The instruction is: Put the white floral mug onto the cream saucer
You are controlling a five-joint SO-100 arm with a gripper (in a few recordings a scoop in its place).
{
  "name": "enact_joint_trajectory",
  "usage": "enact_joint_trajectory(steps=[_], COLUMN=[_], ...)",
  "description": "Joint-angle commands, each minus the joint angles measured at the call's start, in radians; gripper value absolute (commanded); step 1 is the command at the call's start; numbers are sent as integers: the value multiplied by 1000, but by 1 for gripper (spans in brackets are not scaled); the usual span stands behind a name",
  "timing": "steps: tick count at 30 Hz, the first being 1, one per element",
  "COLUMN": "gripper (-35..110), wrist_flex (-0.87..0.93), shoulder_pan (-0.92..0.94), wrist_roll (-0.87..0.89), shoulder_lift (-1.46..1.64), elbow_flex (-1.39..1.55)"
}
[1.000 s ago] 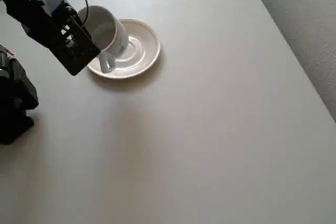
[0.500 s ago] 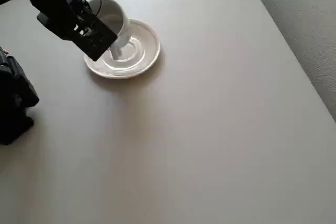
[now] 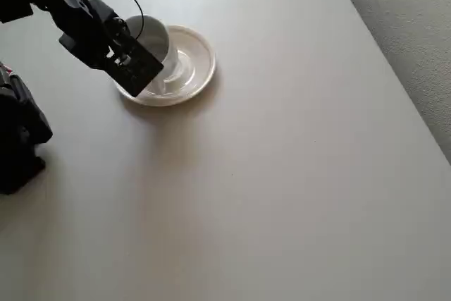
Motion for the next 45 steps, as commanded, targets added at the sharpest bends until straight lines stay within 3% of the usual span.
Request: enact_joint_trajectory(steps=[1, 18, 27, 32, 37, 45], gripper=[-2, -1, 17, 18, 18, 18], wrist_flex=[-49, -78, -72, -80, -26, 166], shoulder_pan=[23, 11, -72, -78, -60, -20], wrist_roll=[-18, -41, -44, -51, -54, -46], shoulder_lift=[0, -66, -138, -164, -63, -40], elbow_flex=[-20, -20, -20, -21, -74, -413])
